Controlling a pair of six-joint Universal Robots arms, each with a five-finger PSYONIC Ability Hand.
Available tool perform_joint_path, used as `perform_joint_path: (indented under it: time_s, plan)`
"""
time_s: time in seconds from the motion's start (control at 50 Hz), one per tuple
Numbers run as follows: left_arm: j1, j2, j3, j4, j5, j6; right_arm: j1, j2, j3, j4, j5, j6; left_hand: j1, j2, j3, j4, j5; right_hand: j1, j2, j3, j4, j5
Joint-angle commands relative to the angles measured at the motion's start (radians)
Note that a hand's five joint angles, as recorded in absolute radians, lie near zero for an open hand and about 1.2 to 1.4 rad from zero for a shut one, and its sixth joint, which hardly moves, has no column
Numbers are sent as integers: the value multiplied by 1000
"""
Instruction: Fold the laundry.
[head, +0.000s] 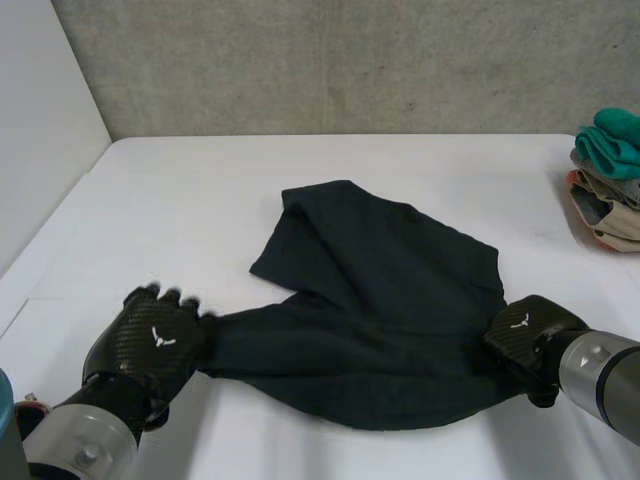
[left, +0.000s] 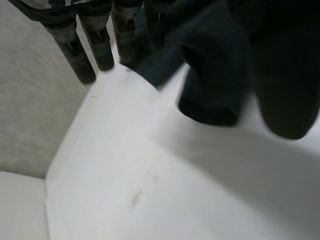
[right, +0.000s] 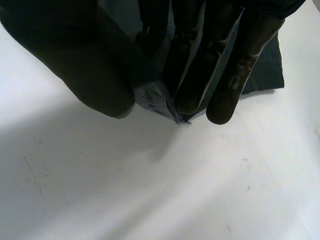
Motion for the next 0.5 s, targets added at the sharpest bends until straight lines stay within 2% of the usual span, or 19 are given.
perform_joint_path:
  time_s: [0.02,0.06,0.08,0.14,0.16,0.22,0.38,0.5]
  plan:
    - [27,-69,145,162,70,-9,-1,3,25,-112,-25,14,-88,-163,-173,-157,-177,400,215,210,207,239]
    - [47,-108,171,208,116,-9,1,3,30,-132,-27,14,-50,-125,-135,-119,-138,400,215,210,207,239]
    - [72,-158,202,249,171,-14,2,3,34,-146,-25,16,-3,-78,-88,-73,-92,400,215,210,207,239]
    - [100,-244,258,286,267,-23,5,3,42,-164,-25,18,53,-22,-32,-17,-36,400,215,210,207,239]
    - [115,-307,303,297,318,-29,5,3,43,-169,-25,19,94,19,9,24,5,400,215,210,207,239]
    - [123,-454,407,297,385,-55,4,3,53,-178,-27,39,118,42,33,48,29,400,215,210,207,239]
    - [158,-753,651,245,403,-86,11,14,68,-204,-39,71,227,151,141,157,138,400,215,210,207,239]
    - [166,-849,733,202,409,-83,13,20,76,-217,-39,71,282,207,197,212,193,400,215,210,207,239]
